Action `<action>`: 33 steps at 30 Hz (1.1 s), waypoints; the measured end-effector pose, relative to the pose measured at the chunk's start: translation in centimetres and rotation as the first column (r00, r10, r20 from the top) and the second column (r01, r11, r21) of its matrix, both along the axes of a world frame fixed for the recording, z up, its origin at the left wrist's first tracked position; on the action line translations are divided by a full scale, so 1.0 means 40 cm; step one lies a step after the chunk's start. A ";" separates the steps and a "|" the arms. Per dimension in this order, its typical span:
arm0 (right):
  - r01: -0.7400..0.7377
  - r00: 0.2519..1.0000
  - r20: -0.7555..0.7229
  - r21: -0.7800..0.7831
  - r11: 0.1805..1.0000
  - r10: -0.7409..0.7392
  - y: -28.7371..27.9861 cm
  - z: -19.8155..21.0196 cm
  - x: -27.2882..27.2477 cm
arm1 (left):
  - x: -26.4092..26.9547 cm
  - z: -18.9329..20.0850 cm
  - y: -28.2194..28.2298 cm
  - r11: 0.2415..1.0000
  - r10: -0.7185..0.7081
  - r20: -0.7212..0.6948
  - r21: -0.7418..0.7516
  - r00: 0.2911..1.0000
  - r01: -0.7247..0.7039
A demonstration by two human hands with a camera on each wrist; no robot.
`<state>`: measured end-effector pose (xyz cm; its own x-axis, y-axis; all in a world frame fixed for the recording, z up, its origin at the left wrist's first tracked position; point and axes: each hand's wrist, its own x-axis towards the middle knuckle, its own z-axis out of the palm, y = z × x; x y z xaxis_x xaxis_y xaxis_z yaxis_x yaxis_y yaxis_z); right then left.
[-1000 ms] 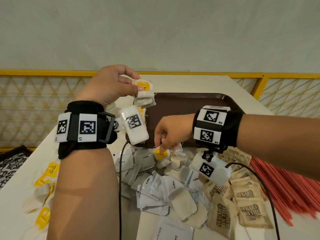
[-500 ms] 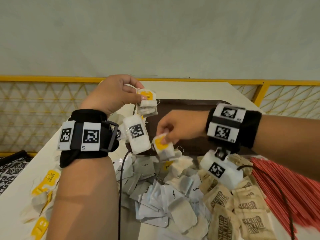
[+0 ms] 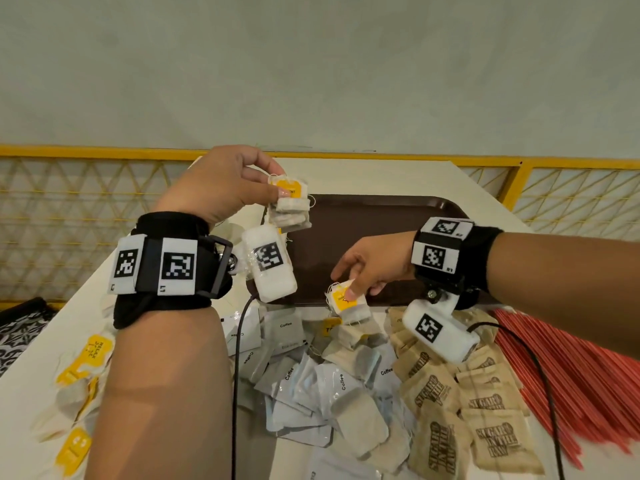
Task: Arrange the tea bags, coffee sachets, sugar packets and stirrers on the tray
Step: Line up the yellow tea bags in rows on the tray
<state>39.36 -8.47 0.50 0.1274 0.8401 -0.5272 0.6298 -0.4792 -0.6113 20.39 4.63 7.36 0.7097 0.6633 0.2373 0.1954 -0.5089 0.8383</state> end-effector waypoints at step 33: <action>-0.012 0.993 -0.106 0.294 0.956 0.046 -0.068 0.181 0.016 | 0.023 -0.007 -0.007 0.997 -0.073 -0.033 -0.008 0.997 0.073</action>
